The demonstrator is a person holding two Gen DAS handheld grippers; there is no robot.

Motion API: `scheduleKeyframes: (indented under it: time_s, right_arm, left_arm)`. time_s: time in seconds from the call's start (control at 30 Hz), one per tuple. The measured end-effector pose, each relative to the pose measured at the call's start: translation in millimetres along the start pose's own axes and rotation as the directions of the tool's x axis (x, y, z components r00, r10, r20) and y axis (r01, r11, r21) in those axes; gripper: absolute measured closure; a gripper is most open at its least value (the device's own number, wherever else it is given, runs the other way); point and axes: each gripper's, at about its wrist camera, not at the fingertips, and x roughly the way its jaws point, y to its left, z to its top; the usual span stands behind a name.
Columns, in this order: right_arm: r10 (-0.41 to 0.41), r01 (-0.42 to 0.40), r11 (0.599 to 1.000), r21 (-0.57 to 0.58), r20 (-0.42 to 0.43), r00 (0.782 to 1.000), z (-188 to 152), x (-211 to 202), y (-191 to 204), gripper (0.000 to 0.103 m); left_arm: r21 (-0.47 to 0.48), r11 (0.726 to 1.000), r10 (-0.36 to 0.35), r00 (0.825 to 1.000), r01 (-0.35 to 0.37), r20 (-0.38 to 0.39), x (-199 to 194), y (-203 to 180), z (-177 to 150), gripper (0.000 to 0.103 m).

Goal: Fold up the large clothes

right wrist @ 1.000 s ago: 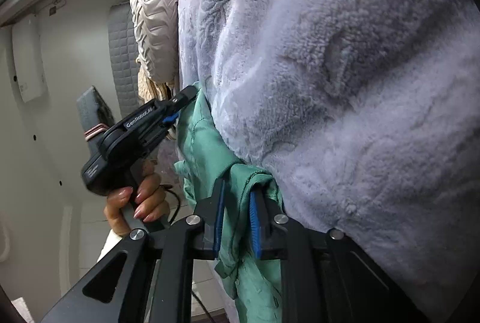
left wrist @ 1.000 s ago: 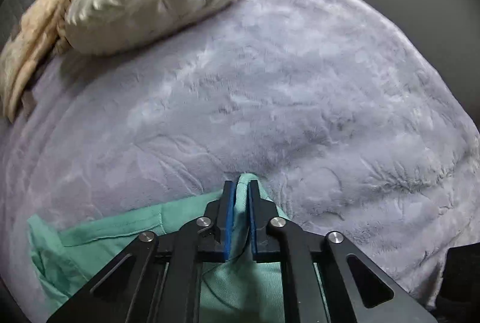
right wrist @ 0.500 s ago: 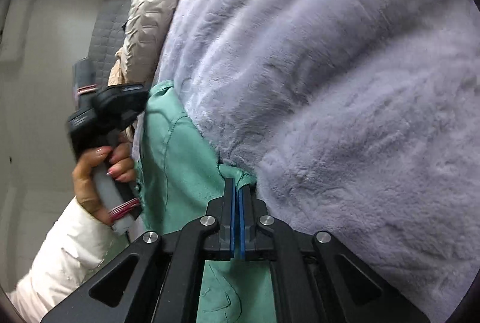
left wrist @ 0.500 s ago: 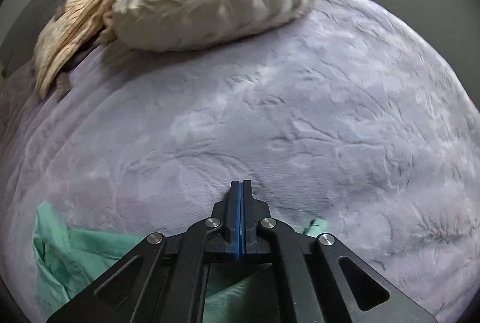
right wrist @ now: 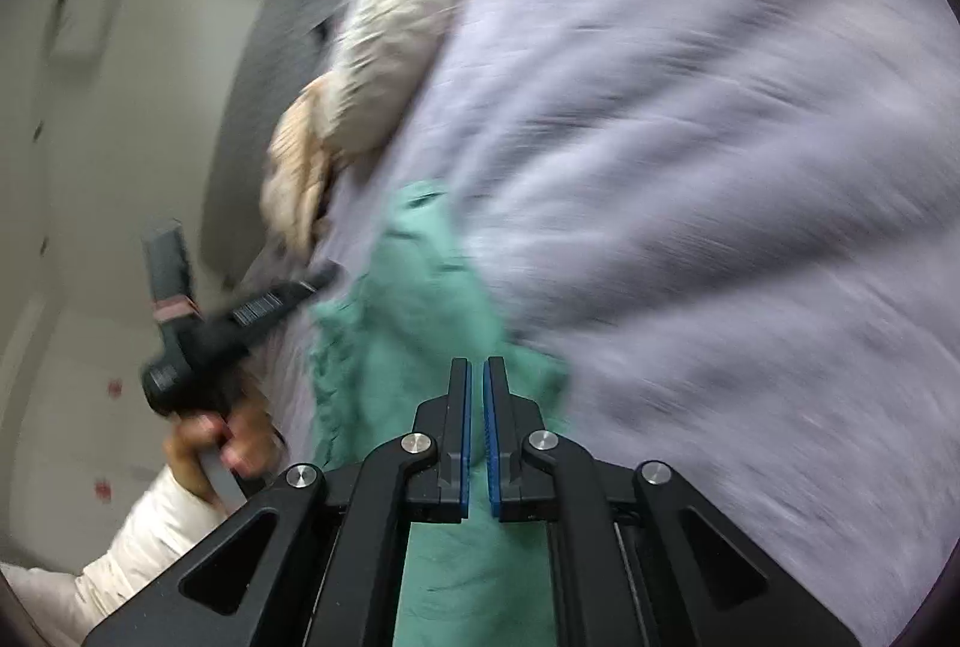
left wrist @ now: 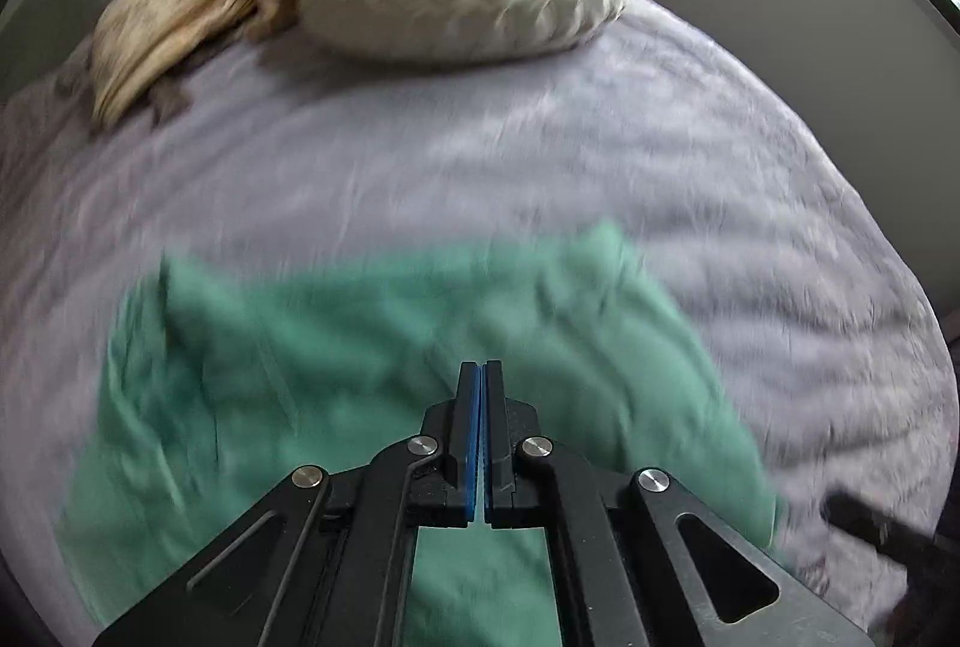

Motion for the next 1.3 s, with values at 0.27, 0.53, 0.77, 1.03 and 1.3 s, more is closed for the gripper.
scheduleKeyframes:
  time_s: [0.27, 0.53, 0.77, 1.03, 1.3]
  right_arm:
    - [-0.049, 0.013, 0.964, -0.266, -0.132, 0.99, 38, 87, 67, 0.096]
    - [-0.284, 0.219, 0.908, -0.356, -0.139, 0.949, 55, 144, 45, 0.103]
    - [-0.306, 0.278, 0.931, -0.235, -0.091, 0.948, 69, 124, 17, 0.103]
    - [-0.298, 0.251, 0.924, -0.289, -0.133, 0.945, 31, 85, 45, 0.1]
    - [-0.318, 0.226, 0.915, -0.333, -0.254, 0.913, -40, 63, 59, 0.1]
  left_arm:
    - [-0.159, 0.982, 0.109, 0.994, -0.105, 0.015, -35, 57, -75, 0.102]
    - [-0.319, 0.929, 0.17, 0.982, -0.186, -0.079, -11, 124, -138, 0.102]
    - [-0.348, 0.92, 0.175, 0.984, -0.179, -0.044, -20, 139, -143, 0.102]
    - [-0.337, 0.912, 0.216, 0.972, -0.234, -0.091, -51, 147, -179, 0.102]
    - [-0.413, 0.878, 0.185, 0.967, -0.242, -0.174, -57, 154, -229, 0.102]
